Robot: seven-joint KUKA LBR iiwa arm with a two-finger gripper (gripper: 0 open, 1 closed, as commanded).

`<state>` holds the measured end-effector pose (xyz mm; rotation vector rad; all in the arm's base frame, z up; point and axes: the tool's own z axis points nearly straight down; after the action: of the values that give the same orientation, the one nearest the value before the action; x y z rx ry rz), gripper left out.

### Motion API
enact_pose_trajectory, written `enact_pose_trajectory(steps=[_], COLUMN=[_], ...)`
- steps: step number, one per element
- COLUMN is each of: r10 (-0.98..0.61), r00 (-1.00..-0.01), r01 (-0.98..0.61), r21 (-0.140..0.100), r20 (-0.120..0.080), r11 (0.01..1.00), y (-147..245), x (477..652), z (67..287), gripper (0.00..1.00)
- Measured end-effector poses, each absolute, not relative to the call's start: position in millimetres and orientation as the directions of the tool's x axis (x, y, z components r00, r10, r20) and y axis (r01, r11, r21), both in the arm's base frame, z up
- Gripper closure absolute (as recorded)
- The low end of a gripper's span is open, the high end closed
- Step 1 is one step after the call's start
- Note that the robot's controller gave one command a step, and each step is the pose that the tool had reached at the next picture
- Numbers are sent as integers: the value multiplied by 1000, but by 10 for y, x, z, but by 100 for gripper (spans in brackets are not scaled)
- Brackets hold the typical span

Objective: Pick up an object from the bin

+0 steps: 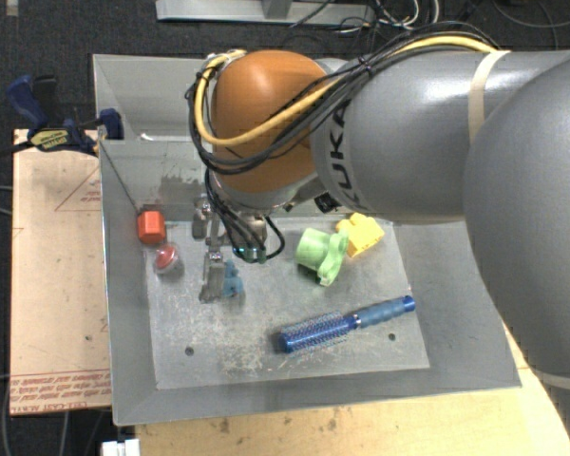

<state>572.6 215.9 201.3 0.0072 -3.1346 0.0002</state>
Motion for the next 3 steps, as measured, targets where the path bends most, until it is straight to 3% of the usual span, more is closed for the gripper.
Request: enact_pose_trajectory(steps=[1,2,3], r10=[-304,-313,-363], r00=[-953,-950,-932], r01=[-304,-313,-363], r21=[0,1,1], r20=[4,-3,-1], r11=[953,950,932], y=[1427,1444,1441], x=[5937,5834,5738], z=[667,1019,1022], gripper=[0,0,0])
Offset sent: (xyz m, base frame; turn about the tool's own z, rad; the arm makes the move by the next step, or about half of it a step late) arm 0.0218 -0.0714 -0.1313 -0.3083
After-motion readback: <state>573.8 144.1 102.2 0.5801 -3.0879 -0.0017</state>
